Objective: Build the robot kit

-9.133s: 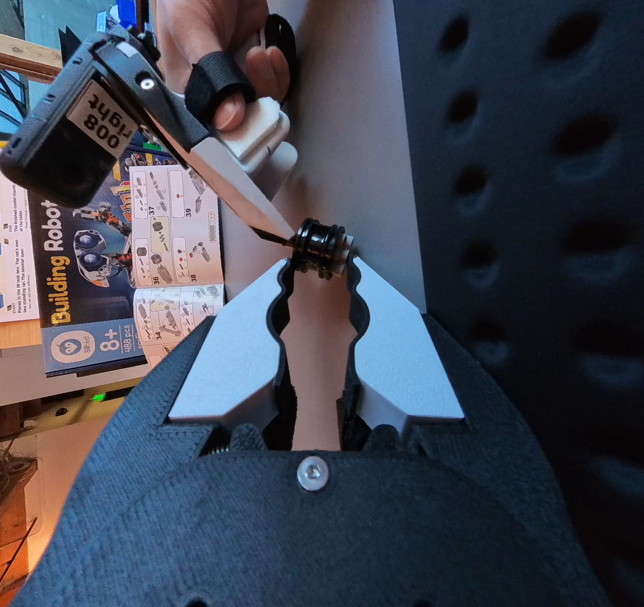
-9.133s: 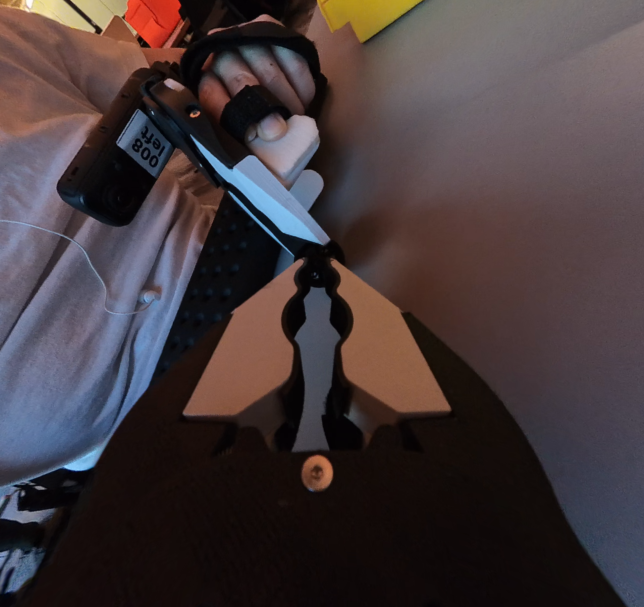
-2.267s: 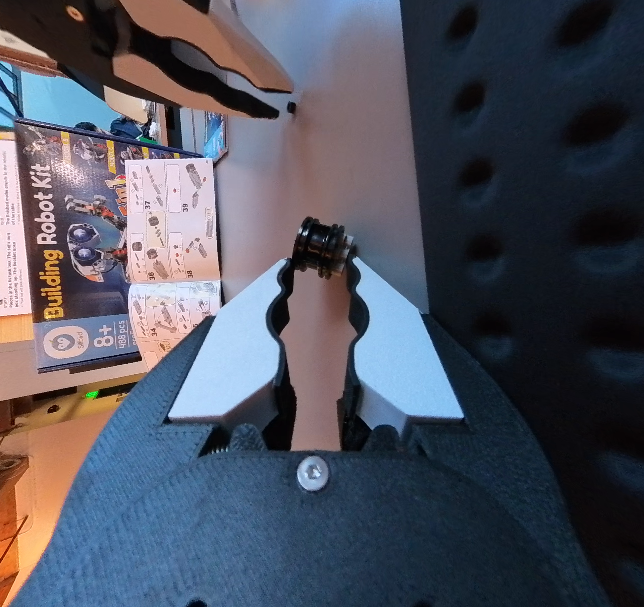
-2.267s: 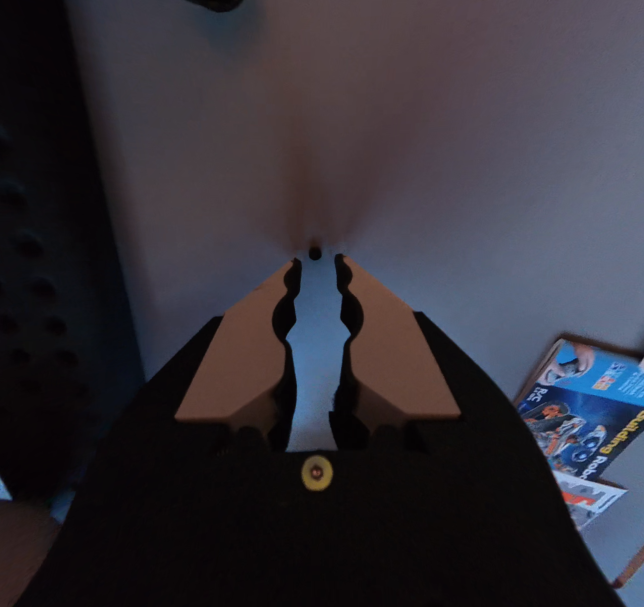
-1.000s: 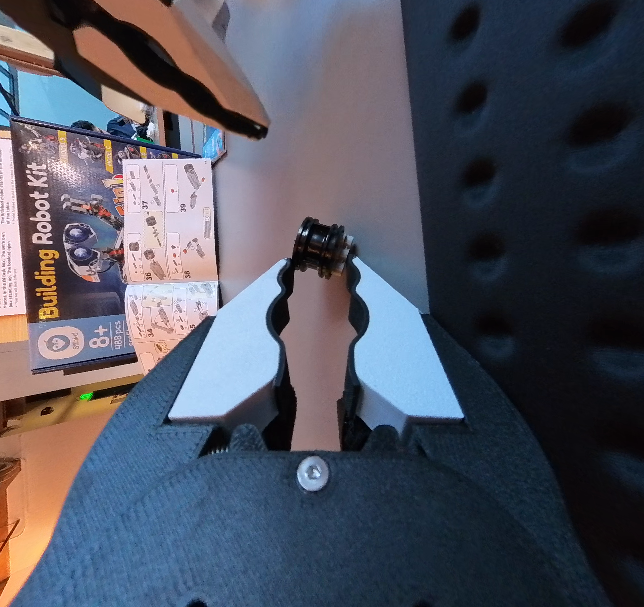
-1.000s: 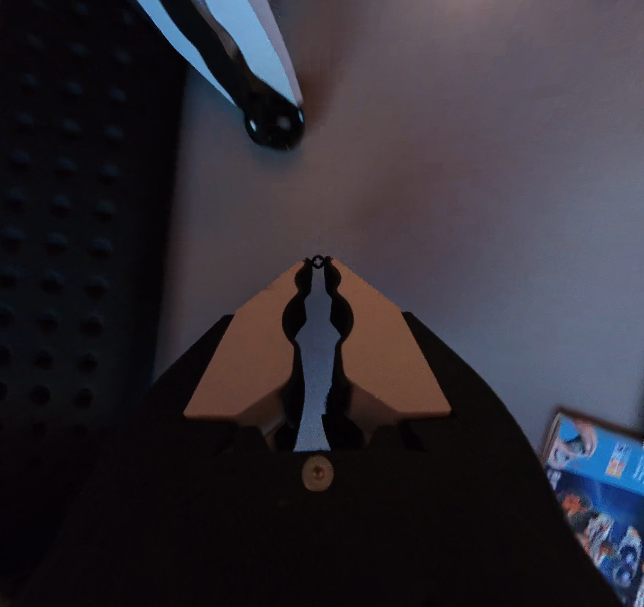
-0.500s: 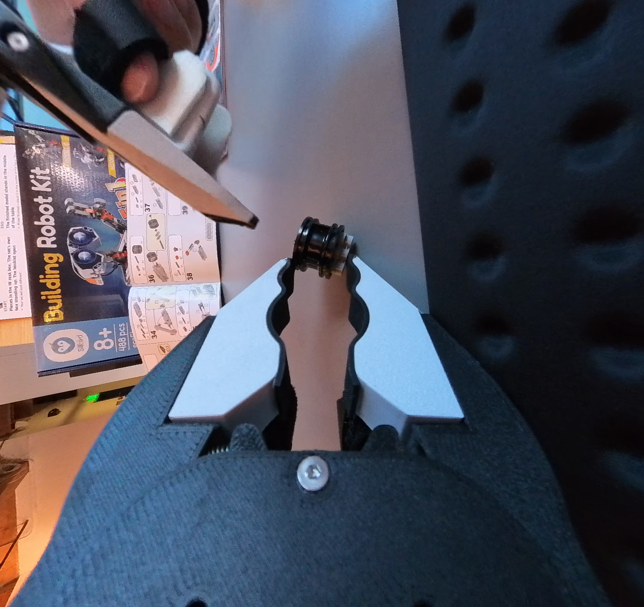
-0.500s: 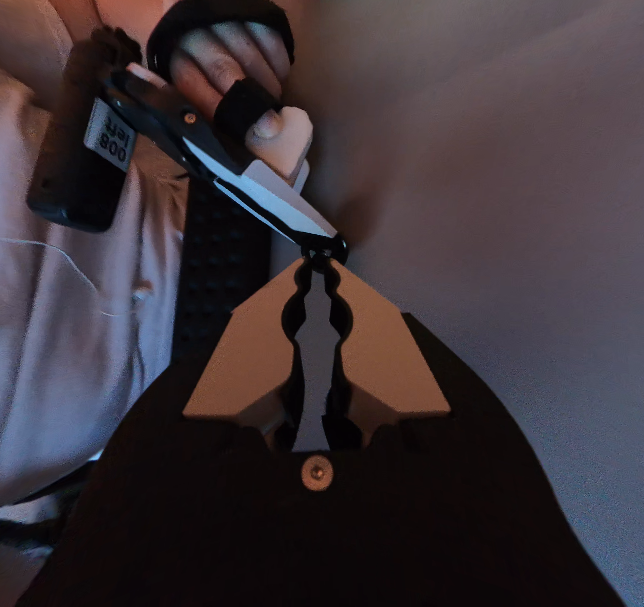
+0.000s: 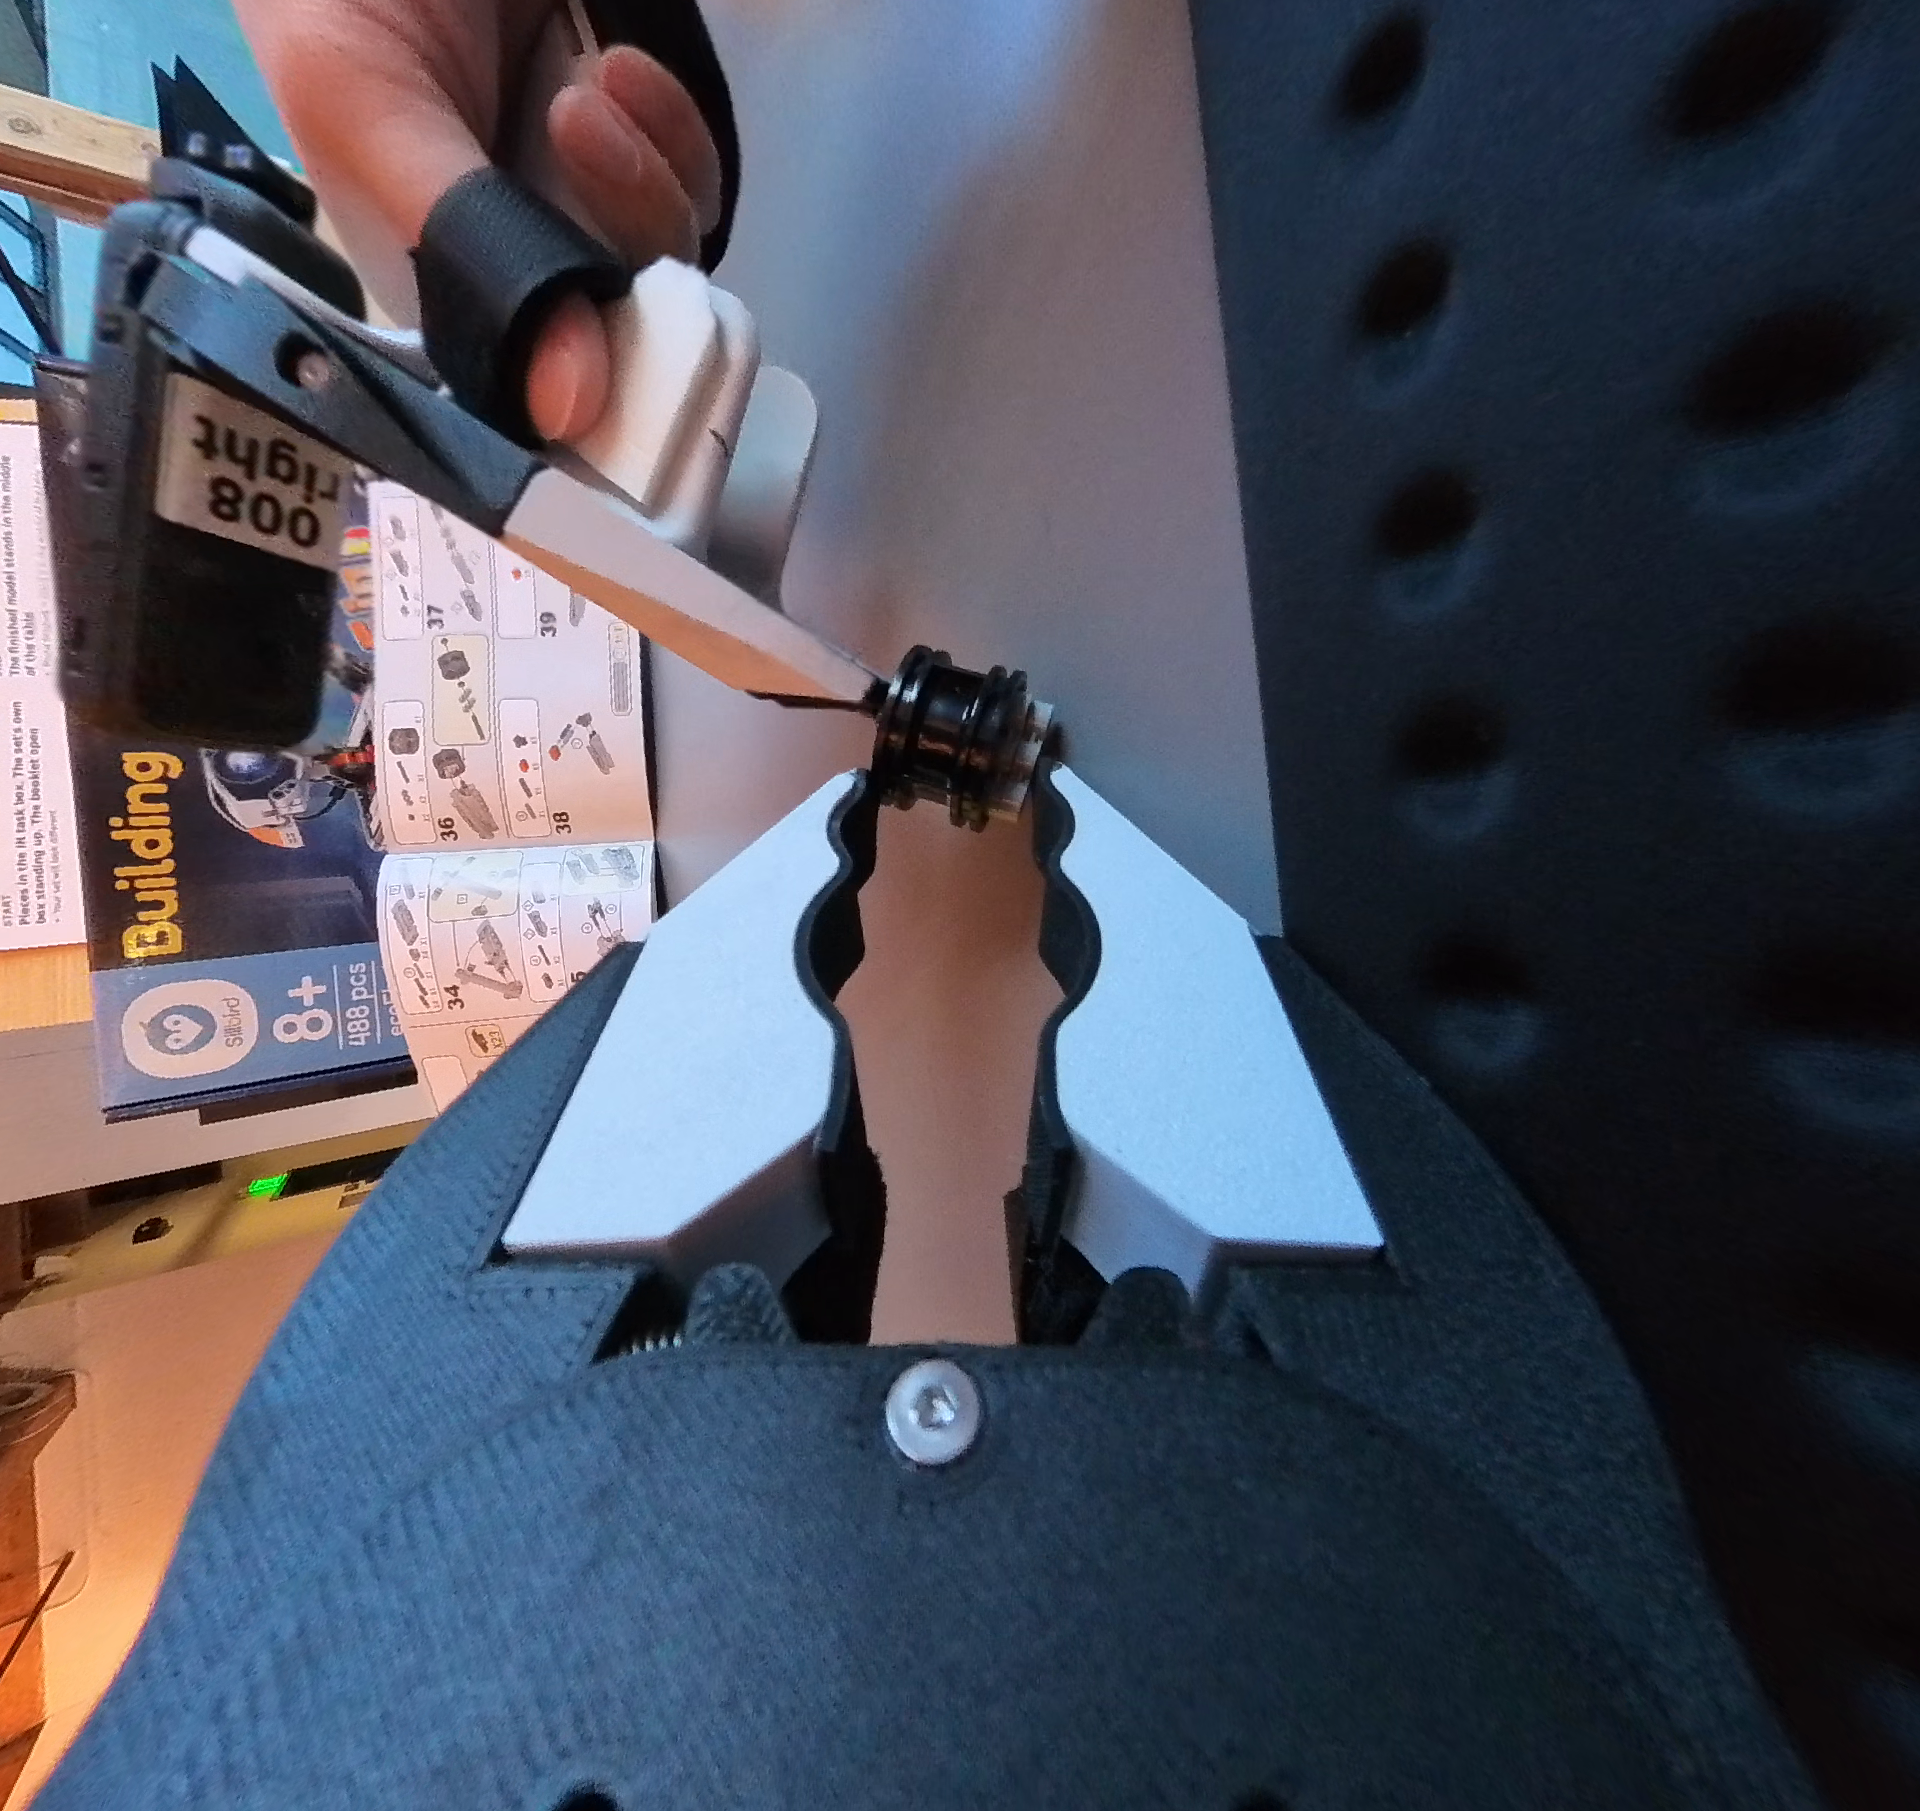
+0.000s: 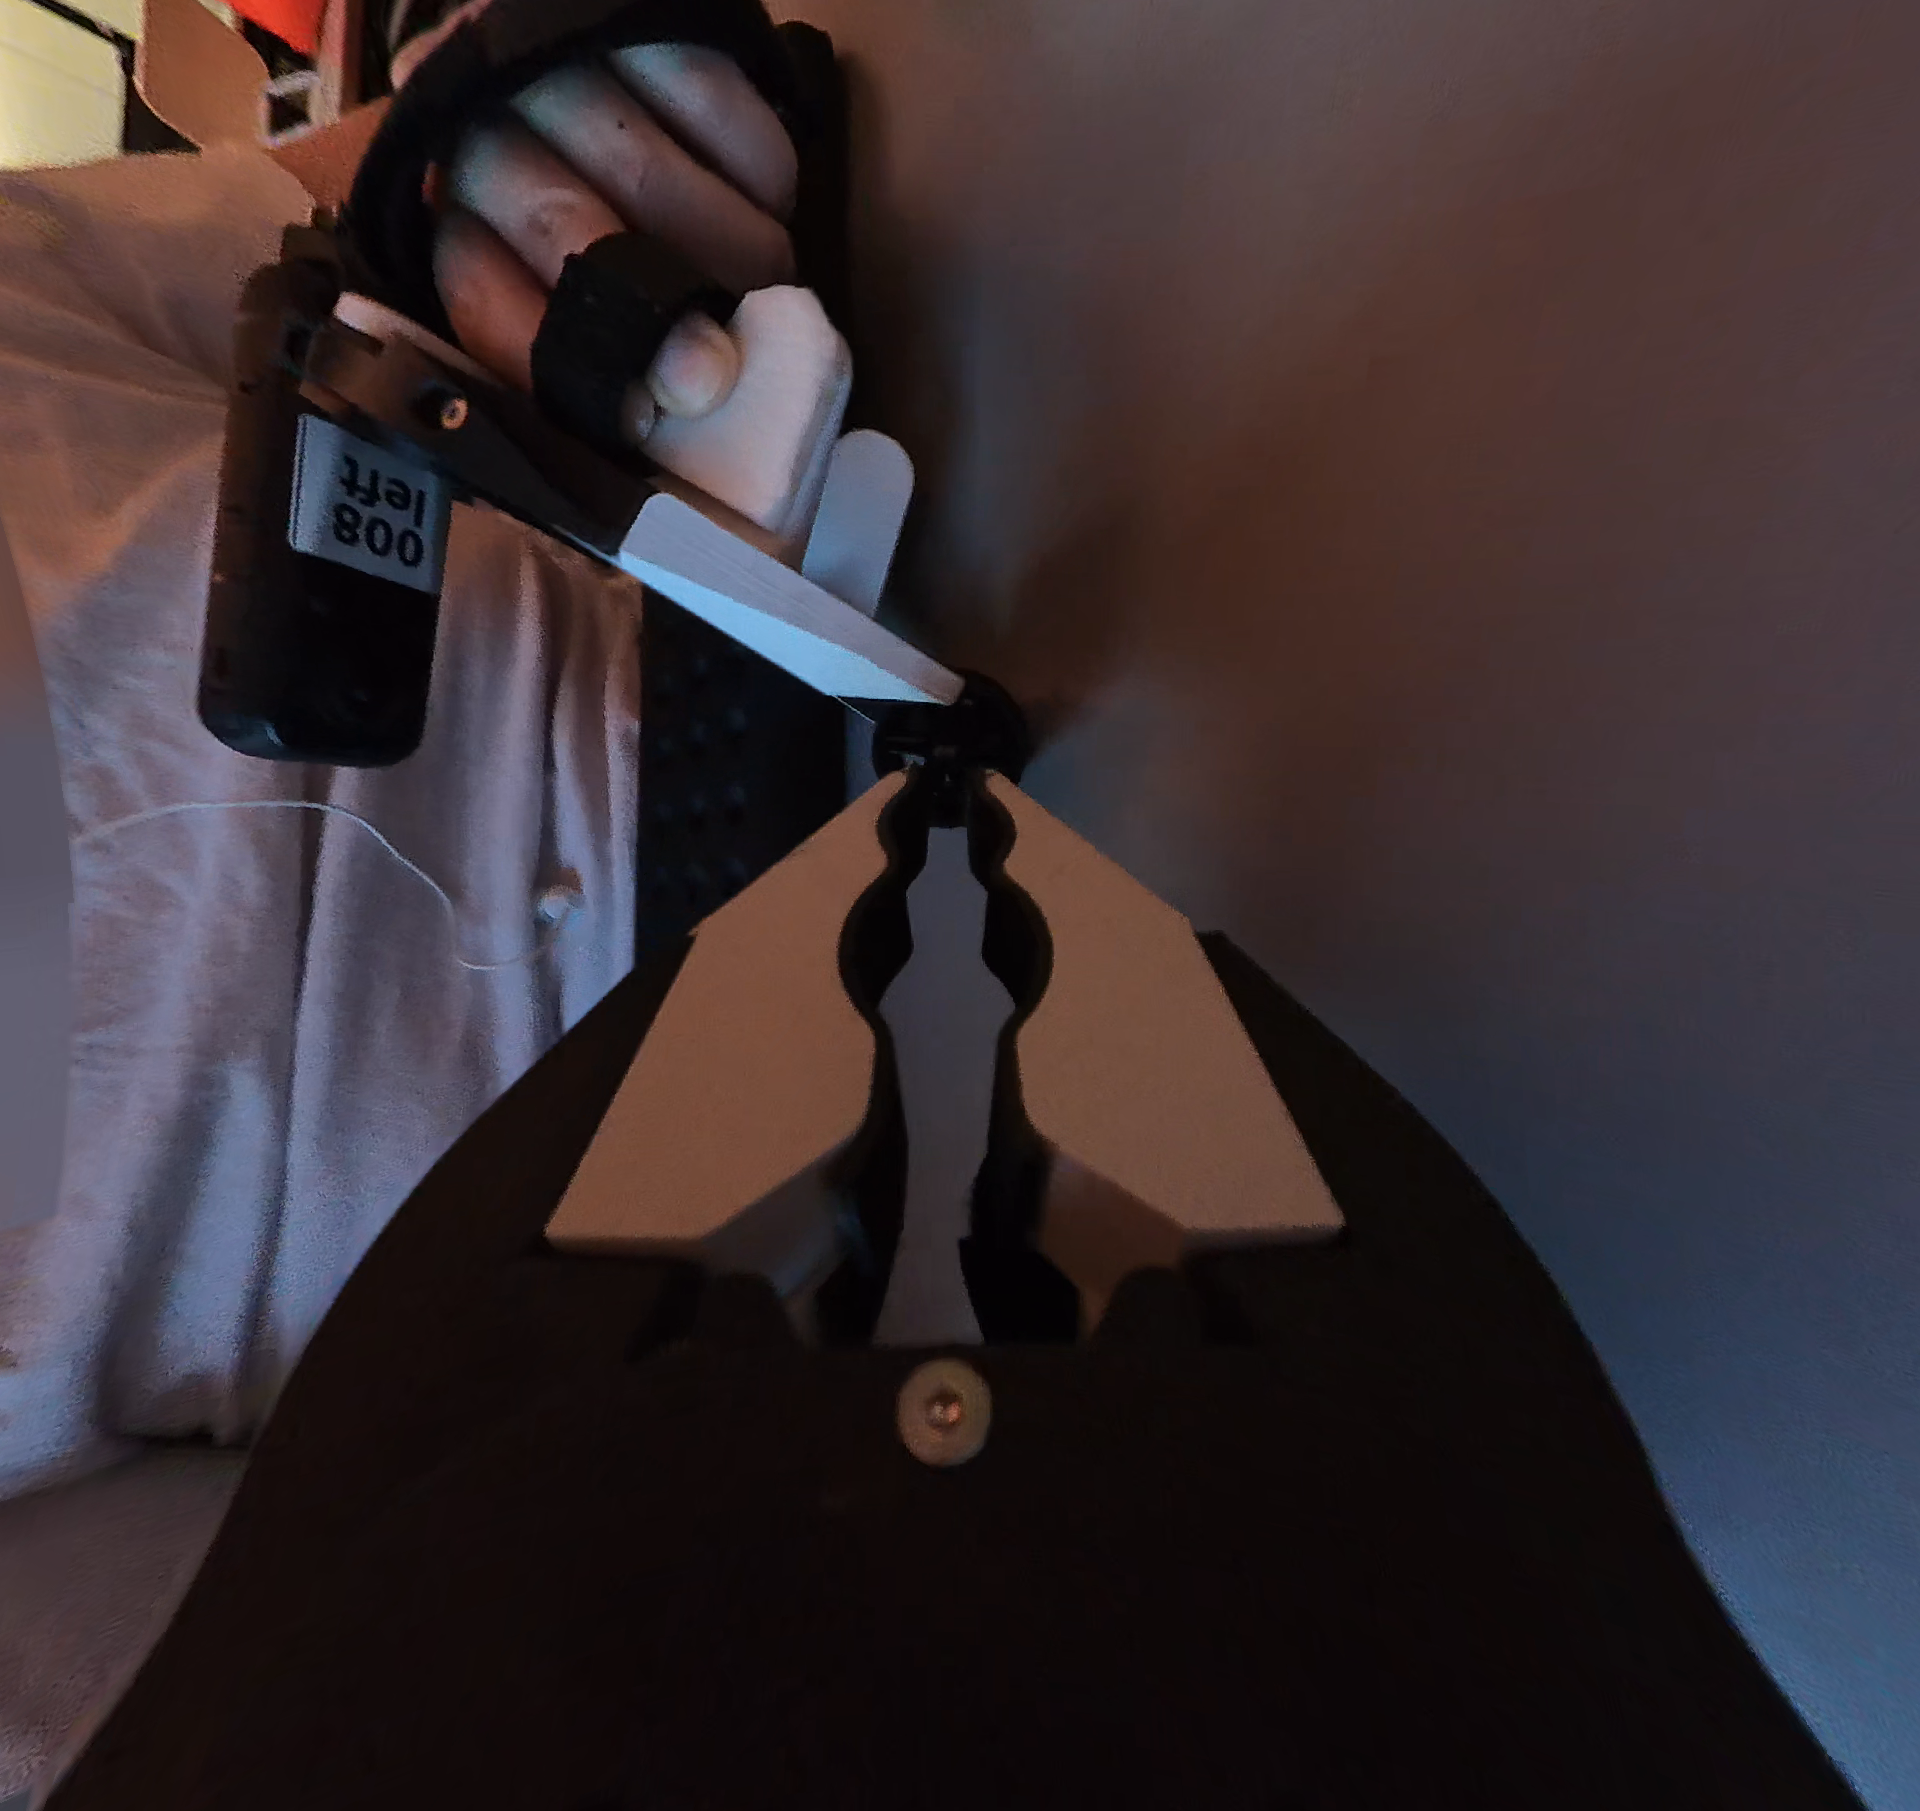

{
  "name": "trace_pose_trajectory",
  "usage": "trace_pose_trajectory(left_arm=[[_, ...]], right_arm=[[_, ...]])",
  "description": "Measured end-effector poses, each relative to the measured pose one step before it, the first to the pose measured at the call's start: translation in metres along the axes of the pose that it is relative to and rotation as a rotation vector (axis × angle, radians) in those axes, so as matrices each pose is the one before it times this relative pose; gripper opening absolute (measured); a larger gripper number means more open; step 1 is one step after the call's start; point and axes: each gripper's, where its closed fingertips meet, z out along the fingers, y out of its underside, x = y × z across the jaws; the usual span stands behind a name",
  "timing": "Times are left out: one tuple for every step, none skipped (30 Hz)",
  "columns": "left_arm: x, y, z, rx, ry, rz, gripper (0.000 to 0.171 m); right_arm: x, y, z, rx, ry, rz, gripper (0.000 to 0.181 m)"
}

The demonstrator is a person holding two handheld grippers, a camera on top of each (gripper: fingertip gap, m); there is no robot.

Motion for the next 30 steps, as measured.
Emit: trace_pose_trajectory(left_arm=[[-0.00003, -0.00008, 0.00003, -0.0002, -0.0006, 0.0008, 0.029], [-0.00004, -0.00008, -0.00005, 0.00015, -0.0004, 0.0006, 0.029], [0.00008, 0.00003, -0.00004, 0.00036, 0.0003, -0.0003, 0.029], [-0.00001, -0.00011, 0.0, 0.00064, 0.0004, -0.0004, 0.029], [-0.00002, -0.00005, 0.00002, 0.00035, 0.0, 0.0003, 0.029], [0.0, -0.00013, -0.00001, -0.00007, 0.0, 0.0005, 0.029], [0.00005, -0.00005, -0.00006, -0.00004, 0.0, 0.0001, 0.029], [-0.00002, 0.00003, 0.00002, 0.00004, 0.0004, -0.0008, 0.029], [0.00007, 0.00001, 0.0, -0.00004, 0.0003, -0.0003, 0.029], [0.00001, -0.00018, -0.00007, -0.00009, -0.0002, 0.0008, 0.029], [0.0, -0.00003, -0.00008, -0.0002, 0.0, 0.0006, 0.029], [0.00005, -0.00007, 0.00006, -0.00003, 0.0003, -0.0002, 0.029], [0.00005, -0.00003, -0.00007, 0.00057, 0.0006, -0.0005, 0.029], [-0.00003, -0.00011, -0.00001, 0.00061, 0.0004, 0.0001, 0.029], [0.00004, -0.00011, -0.00001, -0.00015, 0.0003, 0.0006, 0.029], [-0.00001, -0.00004, -0.00004, 0.00012, 0.0006, 0.0001, 0.029], [0.00002, -0.0001, -0.00001, 0.00052, 0.0005, -0.0005, 0.029], [0.00001, -0.00005, 0.00002, 0.00032, 0.0002, 0.0002, 0.028], [0.00013, -0.00011, -0.00007, 0.00013, -0.0001, 0.0007, 0.028], [0.0, -0.00012, -0.00003, 0.00044, -0.0001, 0.0006, 0.028], [0.00002, -0.00019, 0.00001, 0.00096, 0.0001, 0.0007, 0.028], [0.0, -0.00013, -0.00003, 0.0005, -0.0001, 0.0006, 0.028], [0.00008, -0.00003, -0.00001, -0.00001, -0.0003, 0.0002, 0.028], [0.00005, -0.00007, -0.00006, 0.00007, -0.0001, 0.0, 0.029], [-0.00004, -0.00009, -0.00002, 0.00048, 0.0002, -0.0002, 0.028], [0.00005, -0.00007, -0.00005, 0.00089, 0.0005, -0.0006, 0.029], [0.0, -0.00015, 0.00001, 0.00088, 0.0005, -0.0002, 0.029], [0.0, -0.00004, 0.0, 0.00087, 0.0, 0.0003, 0.029], [0.00008, -0.00015, -0.00002, 0.00066, 0.0001, -0.0001, 0.029], [-0.00002, -0.00008, -0.00002, 0.00042, 0.0003, -0.0004, 0.029]], right_arm=[[0.0002, 0.00011, -0.00005, -0.0024, 0.0175, -0.0299, 0.006], [0.00109, 0.0, 0.0, -0.0019, 0.0222, -0.029, 0.006], [0.00016, -0.00058, 0.00003, 0.0028, 0.0157, -0.0253, 0.006], [-0.0008, -0.00052, 0.0001, 0.0024, 0.0057, -0.0187, 0.006], [-0.00023, -0.00085, -0.00003, 0.0038, 0.008, -0.0116, 0.006], [-0.0004, -0.00067, 0.00028, 0.0015, 0.0047, -0.0073, 0.006], [-0.00006, -0.00043, 0.00015, -0.001, 0.0051, -0.0061, 0.006], [0.00006, -0.00021, -0.00007, -0.0024, 0.0057, -0.0054, 0.006], [0.0, -0.00017, 0.0001, -0.002, 0.003, 0.001, 0.006], [-0.00009, 0.00005, -0.00003, -0.0037, 0.0009, 0.0031, 0.006], [0.00014, -0.00005, 0.00001, -0.003, 0.002, 0.0019, 0.006], [0.00015, -0.00012, 0.00007, -0.0031, 0.0023, 0.0024, 0.006], [-0.00014, 0.00014, 0.00006, -0.0062, 0.004, -0.0005, 0.006], [-0.00015, 0.00008, -0.00007, -0.0088, 0.0088, -0.0129, 0.006], [0.00001, -0.00028, 0.00013, -0.0073, 0.0116, -0.0196, 0.006], [-0.00043, -0.00037, 0.00034, -0.0069, 0.007, -0.0137, 0.006], [-0.00022, -0.00032, 0.00014, -0.0061, 0.0047, -0.0096, 0.006], [-0.00002, 0.00013, 0.00002, -0.0083, 0.0016, -0.0085, 0.006], [-0.00007, 0.00027, 0.00003, -0.0091, -0.0018, -0.0086, 0.007], [-0.00012, 0.00027, 0.00003, -0.0084, -0.0024, -0.007, 0.006], [-0.00039, 0.00042, 0.0, -0.0094, -0.0022, -0.0089, 0.006], [-0.0002, 0.00027, -0.00005, -0.009, 0.0007, -0.0168, 0.007], [0.00003, 0.00007, 0.00008, -0.0071, 0.0031, -0.0246, 0.006], [-0.0002, -0.00015, 0.00009, -0.0061, 0.0008, -0.0243, 0.006], [-0.00023, 0.00013, 0.00004, -0.0078, -0.0012, -0.0216, 0.006], [-0.00023, 0.00023, -0.00007, -0.0091, -0.0034, -0.0161, 0.007], [-0.00013, 0.00005, 0.00012, -0.0081, -0.0033, -0.0162, 0.007], [-0.00007, 0.00006, -0.00003, -0.0076, -0.0031, -0.0174, 0.007], [-0.00014, 0.0001, 0.00008, -0.0069, -0.0038, -0.0183, 0.007], [-0.00017, -0.00004, 0.00003, -0.0052, -0.0023, -0.0255, 0.006]])
